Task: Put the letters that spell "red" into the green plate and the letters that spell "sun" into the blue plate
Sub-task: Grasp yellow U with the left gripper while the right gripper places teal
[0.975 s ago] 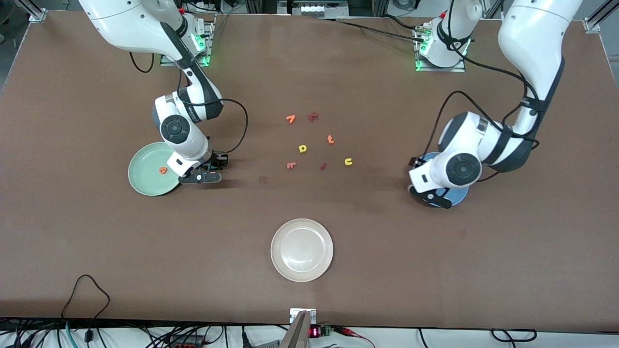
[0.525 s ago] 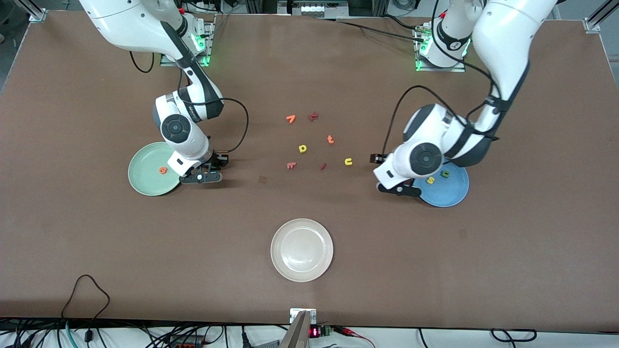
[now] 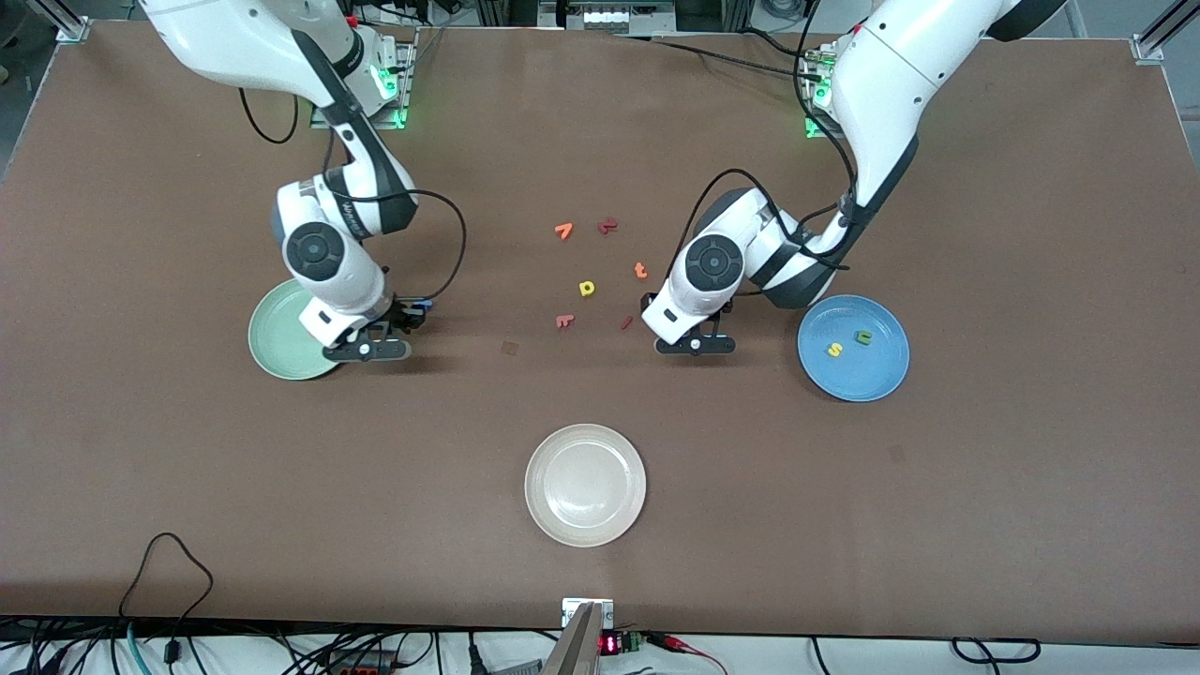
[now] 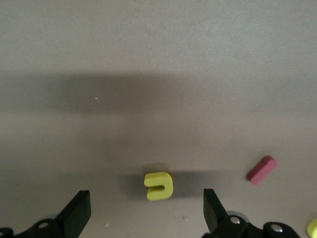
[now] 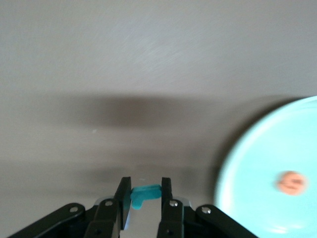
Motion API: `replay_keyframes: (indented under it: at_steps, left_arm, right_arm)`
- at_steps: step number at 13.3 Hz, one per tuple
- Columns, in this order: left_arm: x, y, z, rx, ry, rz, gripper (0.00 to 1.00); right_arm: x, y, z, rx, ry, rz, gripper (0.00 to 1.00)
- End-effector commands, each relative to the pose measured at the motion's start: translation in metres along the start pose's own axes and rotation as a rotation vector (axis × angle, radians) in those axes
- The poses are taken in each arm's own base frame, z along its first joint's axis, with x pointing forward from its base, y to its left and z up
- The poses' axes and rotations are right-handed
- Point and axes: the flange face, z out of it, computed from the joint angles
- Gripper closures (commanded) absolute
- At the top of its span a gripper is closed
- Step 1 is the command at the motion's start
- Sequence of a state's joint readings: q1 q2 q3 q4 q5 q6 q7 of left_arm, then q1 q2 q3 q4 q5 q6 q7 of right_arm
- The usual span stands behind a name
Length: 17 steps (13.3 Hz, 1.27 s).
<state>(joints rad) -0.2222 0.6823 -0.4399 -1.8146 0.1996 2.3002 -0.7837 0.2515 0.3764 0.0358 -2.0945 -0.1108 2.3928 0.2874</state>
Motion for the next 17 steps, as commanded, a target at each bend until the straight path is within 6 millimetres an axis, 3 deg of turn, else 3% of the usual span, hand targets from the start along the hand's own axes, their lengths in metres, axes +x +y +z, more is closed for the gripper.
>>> replay_keyframes:
  at_steps: [1,3,5,6,7,10,13,16,17]
  left_arm:
    - [-0.006,-0.004,0.007,-0.007,0.035,-0.007,0.12]
    - [-0.006,-0.003,0.011,-0.008,0.033,-0.005,0.22]
    - [-0.007,-0.004,0.014,0.005,0.038,0.01,0.32]
    - [-0.008,-0.004,0.021,0.014,0.034,0.018,0.32]
    - [-0.01,0.0,0.022,0.017,0.037,0.03,0.35]
    - [-0.011,0.002,0.022,0.019,0.037,0.034,0.6]
    - [-0.01,0.001,0.019,0.021,0.039,0.033,0.83]
    - [-0.009,-0.001,0.014,0.025,0.042,0.031,0.87]
    - [-0.008,-0.003,0.011,0.037,0.034,0.027,0.87]
  right_arm:
    - [0.004,0.078,-0.03,-0.009,-0.007,-0.056,0.86]
    - [0.005,0.131,-0.018,0.001,-0.027,-0.068,0.86]
    - [0.003,0.15,0.006,0.011,-0.058,-0.037,0.84]
    - [0.003,0.154,0.014,0.013,-0.063,-0.032,0.75]
    - [0.003,0.157,0.02,0.015,-0.065,-0.025,0.62]
    - [0.004,0.156,0.019,0.015,-0.058,-0.025,0.0]
    - [0.005,0.155,-0.01,0.009,-0.019,-0.028,0.0]
    - [0.002,0.142,-0.041,0.005,-0.009,-0.032,0.0]
    - [0.001,0.127,-0.049,0.006,-0.005,-0.044,0.0]
